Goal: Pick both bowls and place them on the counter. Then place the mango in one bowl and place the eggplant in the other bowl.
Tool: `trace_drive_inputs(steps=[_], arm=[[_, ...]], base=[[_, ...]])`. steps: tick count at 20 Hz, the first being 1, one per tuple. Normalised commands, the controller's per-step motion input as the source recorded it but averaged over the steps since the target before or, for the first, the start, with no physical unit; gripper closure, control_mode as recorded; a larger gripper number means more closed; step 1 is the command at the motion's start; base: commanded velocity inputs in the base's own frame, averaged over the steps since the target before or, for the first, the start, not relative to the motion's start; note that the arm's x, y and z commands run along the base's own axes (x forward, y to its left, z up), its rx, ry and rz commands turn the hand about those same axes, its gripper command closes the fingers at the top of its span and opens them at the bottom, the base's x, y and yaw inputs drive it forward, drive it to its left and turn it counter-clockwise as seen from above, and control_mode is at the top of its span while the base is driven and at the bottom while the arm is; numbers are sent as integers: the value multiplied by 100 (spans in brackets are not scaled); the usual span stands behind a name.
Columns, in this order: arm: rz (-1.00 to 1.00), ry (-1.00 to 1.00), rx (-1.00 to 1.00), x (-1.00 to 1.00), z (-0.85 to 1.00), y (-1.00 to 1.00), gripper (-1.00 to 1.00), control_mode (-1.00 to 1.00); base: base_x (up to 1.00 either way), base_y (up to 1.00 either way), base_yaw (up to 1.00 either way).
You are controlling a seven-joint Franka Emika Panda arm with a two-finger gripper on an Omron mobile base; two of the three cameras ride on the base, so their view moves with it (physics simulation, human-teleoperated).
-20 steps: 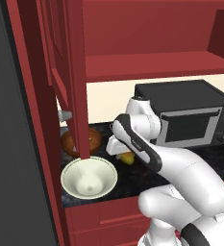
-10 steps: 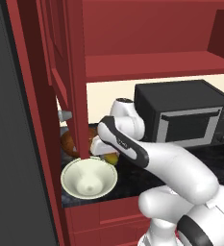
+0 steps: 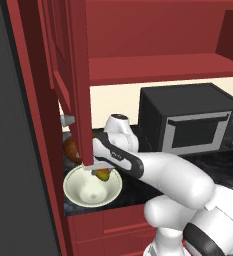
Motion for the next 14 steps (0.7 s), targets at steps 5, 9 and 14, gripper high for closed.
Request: trace_drive_inputs(steps=[5, 9, 14], arm=[[0, 0, 3, -12, -26, 25, 100, -100], [0, 0, 2, 0, -26, 14, 100, -100], [0, 0, 0, 2, -23, 8, 100, -100]], base=[[0, 0, 0], [0, 0, 0], [0, 0, 0]])
